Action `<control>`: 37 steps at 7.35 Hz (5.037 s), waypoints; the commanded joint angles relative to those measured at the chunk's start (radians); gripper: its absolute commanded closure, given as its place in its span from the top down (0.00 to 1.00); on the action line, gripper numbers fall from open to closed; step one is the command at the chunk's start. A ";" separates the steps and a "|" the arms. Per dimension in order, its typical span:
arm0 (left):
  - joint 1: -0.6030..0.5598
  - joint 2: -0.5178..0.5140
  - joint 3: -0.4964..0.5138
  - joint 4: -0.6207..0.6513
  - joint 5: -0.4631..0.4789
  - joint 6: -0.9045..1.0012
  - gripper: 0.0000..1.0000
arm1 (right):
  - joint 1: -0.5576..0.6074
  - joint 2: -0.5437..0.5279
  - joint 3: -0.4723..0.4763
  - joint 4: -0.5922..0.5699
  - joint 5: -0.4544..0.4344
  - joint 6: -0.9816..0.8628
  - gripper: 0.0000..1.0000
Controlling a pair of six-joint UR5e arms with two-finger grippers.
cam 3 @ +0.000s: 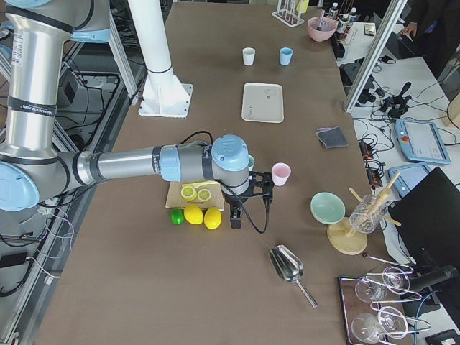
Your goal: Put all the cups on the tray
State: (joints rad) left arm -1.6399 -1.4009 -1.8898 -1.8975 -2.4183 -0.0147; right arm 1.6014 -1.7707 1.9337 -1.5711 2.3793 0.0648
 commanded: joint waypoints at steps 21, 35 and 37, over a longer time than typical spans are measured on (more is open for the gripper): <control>0.848 -0.188 0.043 -0.193 0.377 -0.866 0.55 | -0.232 0.254 -0.045 0.008 -0.172 0.343 1.00; 1.036 -0.770 0.161 0.218 0.492 -1.019 0.00 | -0.247 0.254 -0.064 0.008 -0.167 0.354 1.00; 1.037 -0.779 0.181 0.215 0.493 -1.018 0.00 | -0.255 0.255 -0.070 0.009 -0.167 0.354 1.00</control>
State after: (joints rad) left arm -0.6042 -2.1737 -1.7197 -1.6802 -1.9273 -1.0336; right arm 1.3515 -1.5175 1.8684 -1.5627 2.2116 0.4188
